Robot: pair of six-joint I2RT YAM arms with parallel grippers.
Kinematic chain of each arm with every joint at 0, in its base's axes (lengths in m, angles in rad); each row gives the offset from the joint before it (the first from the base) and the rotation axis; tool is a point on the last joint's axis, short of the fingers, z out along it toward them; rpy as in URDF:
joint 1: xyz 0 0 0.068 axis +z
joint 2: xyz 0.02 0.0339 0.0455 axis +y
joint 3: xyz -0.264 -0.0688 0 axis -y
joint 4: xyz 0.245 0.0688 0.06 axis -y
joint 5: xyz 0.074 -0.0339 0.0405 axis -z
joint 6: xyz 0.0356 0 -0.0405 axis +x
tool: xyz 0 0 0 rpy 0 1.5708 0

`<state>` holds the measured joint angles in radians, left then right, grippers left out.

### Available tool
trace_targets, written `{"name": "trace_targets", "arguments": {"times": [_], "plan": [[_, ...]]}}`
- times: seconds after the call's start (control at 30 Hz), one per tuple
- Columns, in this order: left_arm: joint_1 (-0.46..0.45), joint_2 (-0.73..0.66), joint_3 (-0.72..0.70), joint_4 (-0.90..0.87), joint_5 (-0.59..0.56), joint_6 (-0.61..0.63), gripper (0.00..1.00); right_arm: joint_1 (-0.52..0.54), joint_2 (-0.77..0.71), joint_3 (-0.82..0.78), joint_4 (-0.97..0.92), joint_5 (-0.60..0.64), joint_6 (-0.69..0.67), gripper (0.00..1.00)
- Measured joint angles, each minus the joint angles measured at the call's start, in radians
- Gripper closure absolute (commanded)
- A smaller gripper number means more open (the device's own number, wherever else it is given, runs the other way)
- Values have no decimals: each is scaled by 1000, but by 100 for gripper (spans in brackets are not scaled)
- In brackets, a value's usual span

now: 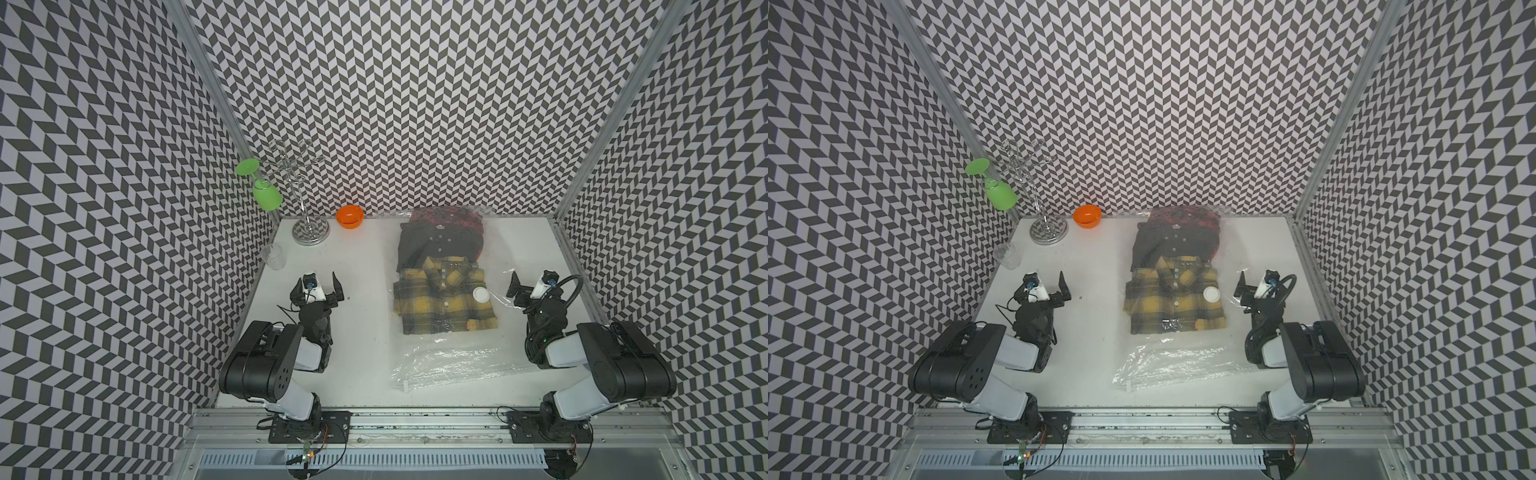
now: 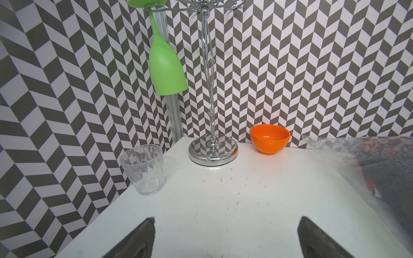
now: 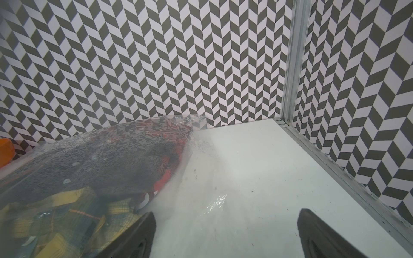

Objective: Place the folded shirt into the vacuum bag
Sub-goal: Reset both arms

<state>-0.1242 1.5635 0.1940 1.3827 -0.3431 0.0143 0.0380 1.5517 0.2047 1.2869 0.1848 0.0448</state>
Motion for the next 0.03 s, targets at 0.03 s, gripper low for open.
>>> {"name": "trace_targets", "arguments": {"times": [0.03], "plan": [[0,0,0,0,0,0,0,0,0,0,0,0,0,1]]}}
